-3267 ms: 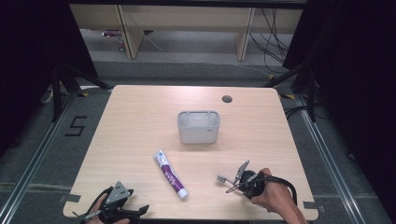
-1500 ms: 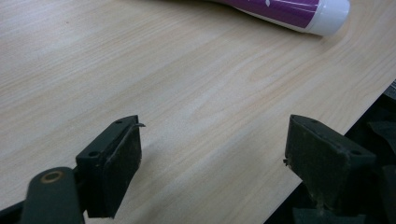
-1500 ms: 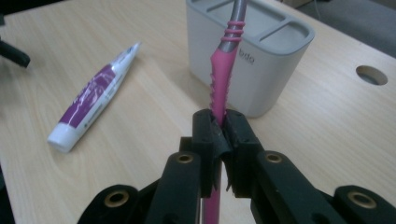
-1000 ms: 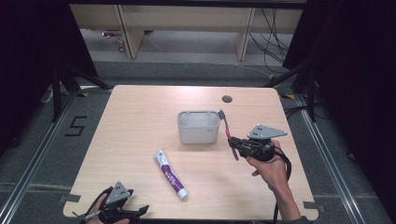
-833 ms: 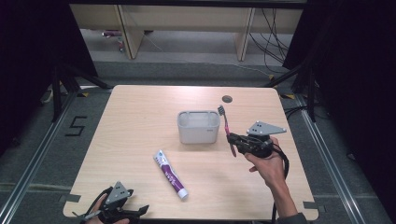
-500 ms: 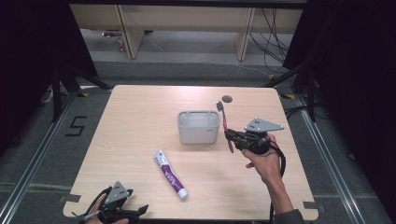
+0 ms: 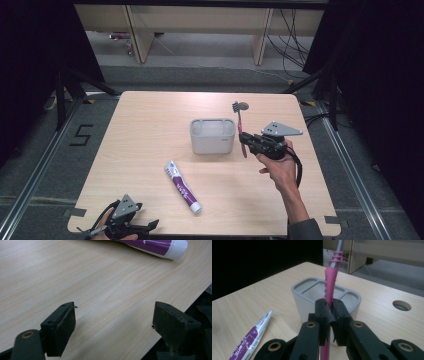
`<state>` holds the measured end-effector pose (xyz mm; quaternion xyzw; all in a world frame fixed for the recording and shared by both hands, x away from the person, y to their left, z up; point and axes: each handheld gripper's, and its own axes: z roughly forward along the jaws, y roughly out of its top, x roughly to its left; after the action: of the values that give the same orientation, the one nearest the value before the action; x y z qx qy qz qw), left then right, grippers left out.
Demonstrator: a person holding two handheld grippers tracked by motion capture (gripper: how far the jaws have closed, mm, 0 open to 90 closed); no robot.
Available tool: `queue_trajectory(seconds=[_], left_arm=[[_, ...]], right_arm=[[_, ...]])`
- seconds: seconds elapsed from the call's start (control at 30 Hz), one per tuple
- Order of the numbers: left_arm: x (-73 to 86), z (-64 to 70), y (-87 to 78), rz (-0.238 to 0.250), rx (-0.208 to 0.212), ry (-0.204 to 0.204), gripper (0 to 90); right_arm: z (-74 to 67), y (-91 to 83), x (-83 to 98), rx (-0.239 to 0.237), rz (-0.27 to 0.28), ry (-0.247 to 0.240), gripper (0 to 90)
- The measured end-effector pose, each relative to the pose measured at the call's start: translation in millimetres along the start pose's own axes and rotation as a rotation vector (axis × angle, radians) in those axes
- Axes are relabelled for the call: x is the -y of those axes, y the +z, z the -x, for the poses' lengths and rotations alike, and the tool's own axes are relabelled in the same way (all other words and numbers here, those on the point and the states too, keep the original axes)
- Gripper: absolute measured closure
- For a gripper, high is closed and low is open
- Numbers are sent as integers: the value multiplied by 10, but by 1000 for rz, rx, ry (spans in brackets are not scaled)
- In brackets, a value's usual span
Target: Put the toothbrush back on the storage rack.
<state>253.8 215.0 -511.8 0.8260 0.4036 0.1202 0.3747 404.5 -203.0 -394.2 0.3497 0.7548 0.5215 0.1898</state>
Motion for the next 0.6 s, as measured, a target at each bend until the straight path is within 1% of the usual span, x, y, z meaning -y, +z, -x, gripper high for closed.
queue_trajectory(seconds=[0.03, 0.13, 0.17, 0.2, 0.23, 0.3, 0.33, 0.4, 0.43, 0.47, 0.5, 0.53, 0.57, 0.6], left_arm=[[-2, -1, -1, -1, 0, 1, 181], [1, 4, 2, 2, 0, -1, 181], [2, 3, 5, 5, -5, -3, 181], [2, 3, 5, 5, -5, -3, 181], [0, 1, -1, 2, 1, 1, 181], [3, 7, 9, 7, -6, -6, 181], [2, 7, 8, 8, -4, -6, 181], [2, 11, 5, 13, 5, -10, 181], [2, 2, 8, 4, -7, -2, 181], [2, 2, 8, 4, -7, -2, 181], [3, 2, 8, 4, -7, -2, 181], [3, 2, 8, 4, -7, -2, 181], [1, 9, 3, 10, 5, -7, 181], [1, 9, 3, 10, 5, -7, 181]], right_arm=[[4, 16, -10, -12, 1, 0, 837], [15, 33, -31, -7, 12, -13, 837], [-1, 48, -50, -8, 10, 17, 837], [19, 58, -64, 4, 26, -13, 837], [11, 72, -73, -13, 18, 11, 837], [28, 91, -92, -7, 27, 8, 837], [29, 105, -100, -11, 31, 12, 837], [29, 128, -112, -6, 49, 20, 837], [35, 137, -120, -1, 49, 11, 837], [28, 144, -124, -3, 38, 24, 837], [35, 158, -131, 3, 45, 18, 837], [40, 174, -137, -3, 48, 22, 837], [37, 186, -147, -2, 46, 31, 837], [43, 191, -159, 7, 48, 23, 837]])
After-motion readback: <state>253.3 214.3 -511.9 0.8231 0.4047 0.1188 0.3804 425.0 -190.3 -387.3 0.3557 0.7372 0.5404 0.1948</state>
